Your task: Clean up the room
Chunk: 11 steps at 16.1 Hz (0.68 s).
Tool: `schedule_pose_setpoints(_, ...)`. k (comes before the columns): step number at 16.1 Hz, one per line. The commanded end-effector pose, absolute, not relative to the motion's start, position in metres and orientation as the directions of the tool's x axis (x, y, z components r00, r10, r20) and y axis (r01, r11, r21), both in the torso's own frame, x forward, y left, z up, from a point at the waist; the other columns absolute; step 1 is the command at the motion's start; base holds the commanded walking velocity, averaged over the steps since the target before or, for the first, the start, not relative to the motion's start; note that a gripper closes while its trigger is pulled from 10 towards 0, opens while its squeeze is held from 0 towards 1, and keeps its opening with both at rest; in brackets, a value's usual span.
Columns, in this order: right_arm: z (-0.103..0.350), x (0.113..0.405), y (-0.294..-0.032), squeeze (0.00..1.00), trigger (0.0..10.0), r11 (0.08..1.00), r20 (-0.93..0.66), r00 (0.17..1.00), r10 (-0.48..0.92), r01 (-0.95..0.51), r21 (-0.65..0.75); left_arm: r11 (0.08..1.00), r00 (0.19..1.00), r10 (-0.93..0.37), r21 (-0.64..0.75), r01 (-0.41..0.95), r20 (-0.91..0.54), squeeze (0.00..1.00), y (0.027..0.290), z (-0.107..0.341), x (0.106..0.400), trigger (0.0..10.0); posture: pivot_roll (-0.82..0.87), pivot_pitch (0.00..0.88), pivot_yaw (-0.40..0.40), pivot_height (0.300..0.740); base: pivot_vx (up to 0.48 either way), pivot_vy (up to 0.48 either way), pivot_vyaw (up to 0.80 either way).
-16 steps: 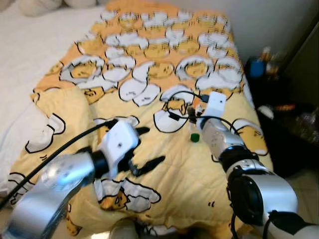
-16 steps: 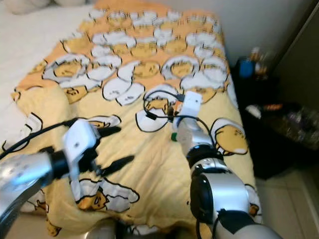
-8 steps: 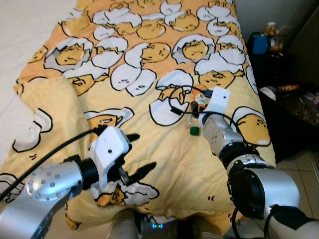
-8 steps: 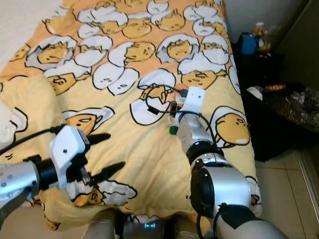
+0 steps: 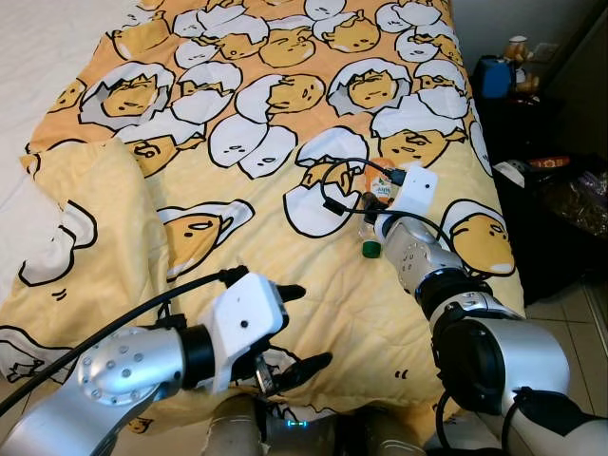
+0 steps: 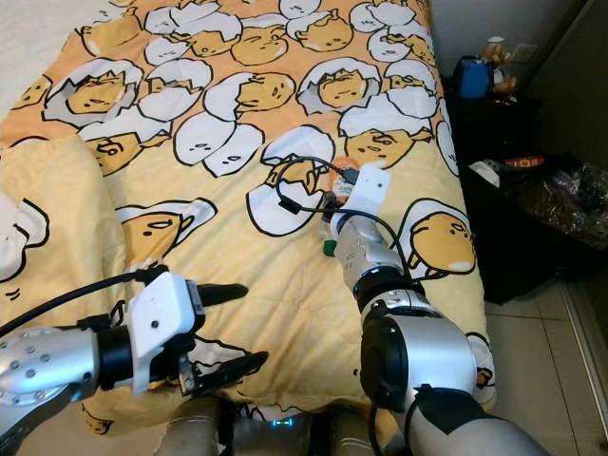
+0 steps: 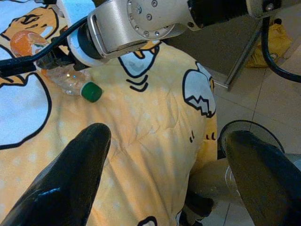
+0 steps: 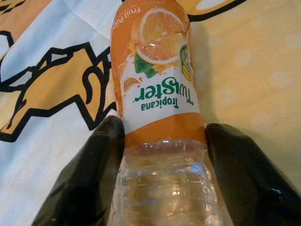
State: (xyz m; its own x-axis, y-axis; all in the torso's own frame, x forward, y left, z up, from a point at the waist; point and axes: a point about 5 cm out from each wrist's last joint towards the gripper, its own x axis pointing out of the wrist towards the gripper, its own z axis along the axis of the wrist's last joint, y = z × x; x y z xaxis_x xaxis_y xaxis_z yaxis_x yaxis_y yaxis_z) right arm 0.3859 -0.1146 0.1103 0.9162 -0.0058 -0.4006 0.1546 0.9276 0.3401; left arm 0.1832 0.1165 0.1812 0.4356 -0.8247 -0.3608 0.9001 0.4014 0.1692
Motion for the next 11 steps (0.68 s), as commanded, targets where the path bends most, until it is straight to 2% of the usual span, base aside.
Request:
schedule_pose_setpoints(1, 0.085, 0.373, -0.114, 0.0, 0.0, 0.923, -0.515, 0.857, 0.007, 0.192, 0.333, 0.398, 0.431, -0.822, 0.166, 0.902, -0.372, 0.0, 0.116, 0.179, 0.183, 10.0, 0.35, 0.258, -0.029, 0.74, 0.0, 0.0, 0.0)
schedule_pose_setpoints(5, 0.08, 0.37, -0.111, 0.0, 0.0, 0.91, -0.528, 0.849, 0.019, 0.204, 0.361, 0.403, 0.438, -0.804, 0.174, 0.899, -0.402, 0.0, 0.118, 0.17, 0.184, 10.0, 0.35, 0.238, -0.033, 0.74, 0.0, 0.0, 0.0)
schedule_pose_setpoints(8, 0.091, 0.376, -0.108, 0.0, 0.0, 0.934, -0.486, 0.874, 0.002, 0.172, 0.313, 0.439, 0.478, -0.789, 0.189, 0.878, -0.385, 0.0, 0.119, 0.161, 0.203, 10.0, 0.33, 0.14, -0.043, 0.74, 0.0, 0.0, 0.0)
schedule_pose_setpoints(11, 0.121, 0.391, -0.119, 0.0, 0.0, 0.973, -0.349, 0.935, -0.061, 0.133, 0.187, 0.445, 0.499, -0.799, 0.227, 0.866, -0.335, 0.0, 0.11, 0.16, 0.225, 10.0, 0.29, 0.023, -0.053, 0.74, 0.0, 0.0, 0.0)
